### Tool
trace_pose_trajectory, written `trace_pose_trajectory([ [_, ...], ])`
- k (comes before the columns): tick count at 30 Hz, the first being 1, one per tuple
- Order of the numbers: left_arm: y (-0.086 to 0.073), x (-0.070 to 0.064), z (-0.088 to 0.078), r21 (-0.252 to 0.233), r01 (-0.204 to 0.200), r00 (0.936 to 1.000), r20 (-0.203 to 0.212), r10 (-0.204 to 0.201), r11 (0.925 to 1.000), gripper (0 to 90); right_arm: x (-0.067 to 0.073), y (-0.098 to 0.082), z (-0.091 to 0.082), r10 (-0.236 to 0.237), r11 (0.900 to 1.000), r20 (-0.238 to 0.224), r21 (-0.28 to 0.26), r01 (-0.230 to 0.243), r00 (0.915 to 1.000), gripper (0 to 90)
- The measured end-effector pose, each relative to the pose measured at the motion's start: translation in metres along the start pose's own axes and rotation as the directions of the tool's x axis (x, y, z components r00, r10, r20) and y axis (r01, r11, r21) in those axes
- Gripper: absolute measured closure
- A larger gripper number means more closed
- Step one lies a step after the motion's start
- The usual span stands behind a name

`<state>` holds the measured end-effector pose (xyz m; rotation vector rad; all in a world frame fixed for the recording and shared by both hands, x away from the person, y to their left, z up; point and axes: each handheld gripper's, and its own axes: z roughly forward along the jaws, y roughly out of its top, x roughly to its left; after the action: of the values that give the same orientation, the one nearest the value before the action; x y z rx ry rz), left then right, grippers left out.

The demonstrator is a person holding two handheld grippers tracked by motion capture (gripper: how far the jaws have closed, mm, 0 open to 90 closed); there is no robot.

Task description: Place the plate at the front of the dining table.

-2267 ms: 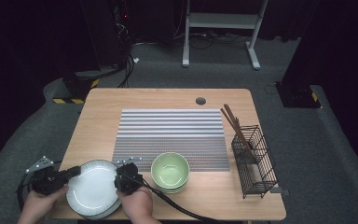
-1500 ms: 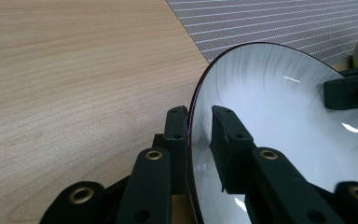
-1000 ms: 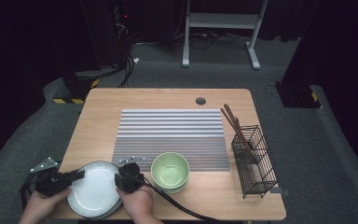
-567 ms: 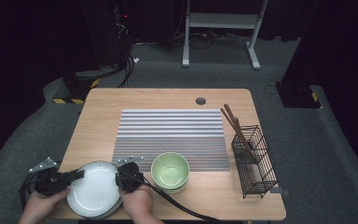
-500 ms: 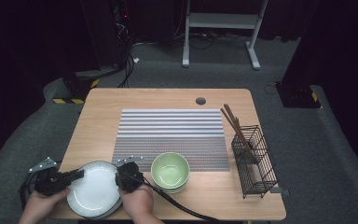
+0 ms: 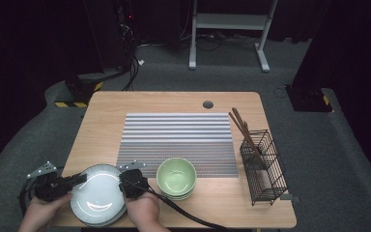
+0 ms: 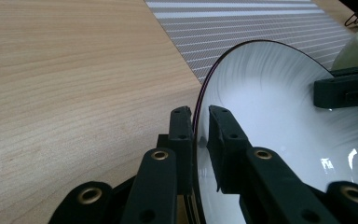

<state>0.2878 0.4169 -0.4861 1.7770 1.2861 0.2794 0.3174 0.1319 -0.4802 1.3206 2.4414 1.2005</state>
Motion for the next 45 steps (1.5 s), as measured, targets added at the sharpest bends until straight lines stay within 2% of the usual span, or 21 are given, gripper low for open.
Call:
trace_pose_trajectory([
  [10, 0.002, -0.001, -0.007, -0.035, -0.008, 0.9999, 0.011, 0.009, 0.9994, 79.7, 0.005, 0.003, -0.008, -0.044, 0.998, 0.011, -0.052, 0.045, 0.999, 83.3],
  [12, 0.003, -0.001, -0.01, -0.061, -0.008, 0.9997, 0.023, 0.009, 0.9981, 80.1, 0.006, 0.005, -0.01, -0.058, 0.996, 0.01, -0.062, 0.059, 0.9982, 83.9],
  [14, 0.003, -0.001, -0.011, -0.066, -0.01, 0.9996, 0.025, 0.011, 0.9978, 80.4, 0.007, 0.005, -0.012, -0.063, 0.996, 0.01, -0.067, 0.064, 0.9979, 84.0],
  [15, 0.004, -0.003, -0.012, -0.075, -0.024, 0.9995, 0.021, 0.025, 0.9969, 80.3, 0.006, 0.006, -0.014, -0.067, 0.995, 0.009, -0.071, 0.067, 0.9977, 84.2],
  [22, 0.004, -0.005, -0.012, -0.087, -0.033, 0.9992, 0.021, 0.035, 0.9957, 80.0, 0.007, 0.006, -0.017, -0.082, 0.993, 0.019, -0.088, 0.084, 0.9964, 84.4],
  [26, 0.005, -0.008, -0.014, -0.105, -0.052, 0.9984, 0.015, 0.054, 0.9931, 79.8, 0.009, 0.008, -0.021, -0.1, 0.989, 0.033, -0.103, 0.102, 0.9945, 84.5],
  [38, 0.009, -0.015, -0.018, -0.142, -0.067, 0.9976, 0.012, 0.069, 0.9877, 79.3, 0.011, 0.012, -0.029, -0.14, 0.981, 0.063, -0.128, 0.147, 0.9882, 84.6],
  [45, 0.013, -0.023, -0.024, -0.189, -0.071, 0.9973, 0.006, 0.074, 0.9794, 79.0, 0.014, 0.017, -0.039, -0.165, 0.974, 0.08, -0.147, 0.175, 0.983, 84.5],
])
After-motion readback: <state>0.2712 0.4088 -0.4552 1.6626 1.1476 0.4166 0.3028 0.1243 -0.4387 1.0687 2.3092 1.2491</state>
